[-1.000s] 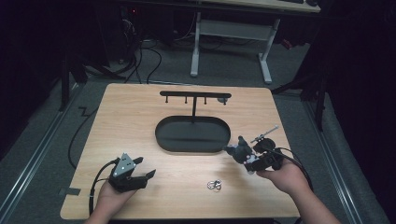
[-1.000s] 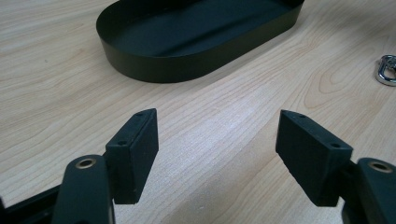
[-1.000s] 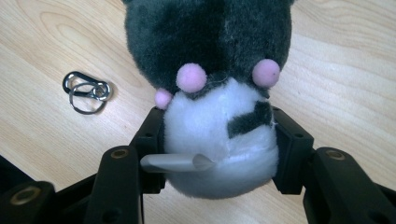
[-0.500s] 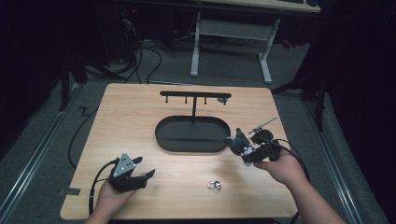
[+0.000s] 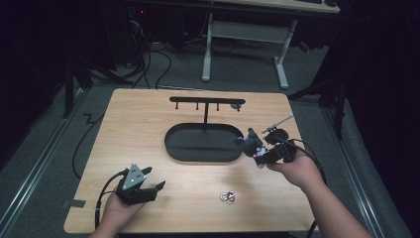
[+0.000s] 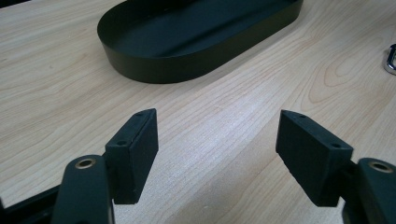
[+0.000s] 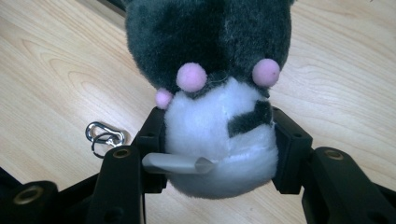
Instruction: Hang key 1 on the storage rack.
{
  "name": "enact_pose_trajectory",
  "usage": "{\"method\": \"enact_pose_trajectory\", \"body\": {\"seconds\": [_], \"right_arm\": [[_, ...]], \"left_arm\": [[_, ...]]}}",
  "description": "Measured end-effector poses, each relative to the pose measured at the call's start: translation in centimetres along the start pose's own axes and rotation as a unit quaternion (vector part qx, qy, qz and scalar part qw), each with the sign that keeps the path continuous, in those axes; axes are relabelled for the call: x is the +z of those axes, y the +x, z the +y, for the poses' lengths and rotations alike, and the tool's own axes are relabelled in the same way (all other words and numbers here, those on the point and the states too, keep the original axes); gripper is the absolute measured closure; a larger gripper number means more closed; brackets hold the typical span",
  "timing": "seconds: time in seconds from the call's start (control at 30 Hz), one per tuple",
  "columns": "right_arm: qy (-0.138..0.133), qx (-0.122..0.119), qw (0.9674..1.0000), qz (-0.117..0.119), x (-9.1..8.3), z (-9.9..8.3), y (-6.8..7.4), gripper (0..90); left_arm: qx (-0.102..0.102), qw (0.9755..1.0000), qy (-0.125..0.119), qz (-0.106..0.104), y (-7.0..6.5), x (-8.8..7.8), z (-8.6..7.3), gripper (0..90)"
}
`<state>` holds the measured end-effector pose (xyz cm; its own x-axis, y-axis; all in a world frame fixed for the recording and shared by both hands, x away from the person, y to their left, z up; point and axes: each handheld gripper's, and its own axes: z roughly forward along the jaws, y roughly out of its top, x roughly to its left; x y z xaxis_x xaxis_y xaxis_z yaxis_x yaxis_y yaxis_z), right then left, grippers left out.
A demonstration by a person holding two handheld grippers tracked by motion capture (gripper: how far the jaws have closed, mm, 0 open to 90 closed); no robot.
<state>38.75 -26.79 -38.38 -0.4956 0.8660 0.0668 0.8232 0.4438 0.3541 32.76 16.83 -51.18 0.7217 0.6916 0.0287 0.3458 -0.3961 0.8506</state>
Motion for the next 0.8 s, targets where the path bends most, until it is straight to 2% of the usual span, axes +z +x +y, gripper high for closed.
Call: {"method": "enact_pose_trajectory", "body": {"seconds": [0.4,0.8], "right_arm": [[-0.009,0.006,0.9999,-0.005,-1.1,0.9,-0.3,49.7],[-0.014,0.011,0.9998,-0.003,-1.4,2.2,-0.5,49.7]], "left_arm": [[0.005,1.0000,0.001,0.000,0.0,0.2,0.2,30.4],[-0.002,1.0000,-0.001,0.006,0.2,-0.3,-0.2,30.2]]}}
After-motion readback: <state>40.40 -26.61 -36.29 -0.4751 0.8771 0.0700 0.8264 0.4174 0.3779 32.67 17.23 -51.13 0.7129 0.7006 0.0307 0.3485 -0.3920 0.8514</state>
